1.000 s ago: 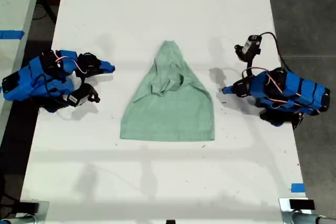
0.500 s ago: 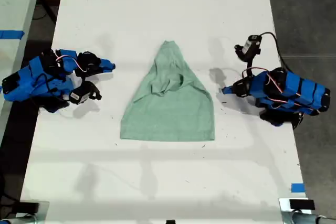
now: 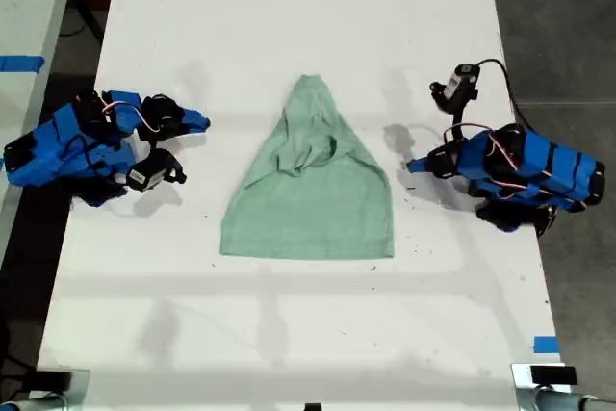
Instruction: Fold t shirt
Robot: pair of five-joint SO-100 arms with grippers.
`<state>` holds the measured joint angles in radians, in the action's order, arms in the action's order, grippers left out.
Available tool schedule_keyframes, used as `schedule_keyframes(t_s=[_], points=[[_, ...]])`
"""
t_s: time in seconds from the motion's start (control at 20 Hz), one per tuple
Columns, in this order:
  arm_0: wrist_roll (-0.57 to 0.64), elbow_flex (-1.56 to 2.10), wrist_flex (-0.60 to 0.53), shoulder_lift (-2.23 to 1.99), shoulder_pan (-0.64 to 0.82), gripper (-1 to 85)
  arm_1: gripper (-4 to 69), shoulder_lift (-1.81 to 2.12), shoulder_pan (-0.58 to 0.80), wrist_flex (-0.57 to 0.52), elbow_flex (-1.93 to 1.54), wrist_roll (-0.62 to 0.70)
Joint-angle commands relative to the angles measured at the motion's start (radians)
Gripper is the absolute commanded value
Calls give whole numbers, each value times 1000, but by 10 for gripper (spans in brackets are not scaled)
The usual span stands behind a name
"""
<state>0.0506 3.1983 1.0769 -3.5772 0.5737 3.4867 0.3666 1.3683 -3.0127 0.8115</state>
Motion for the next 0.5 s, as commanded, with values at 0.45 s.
schedule_keyframes(t_s=[0.45], points=[[2,12,2,-8,-11,-1,21,15,-2,2,-77,15]])
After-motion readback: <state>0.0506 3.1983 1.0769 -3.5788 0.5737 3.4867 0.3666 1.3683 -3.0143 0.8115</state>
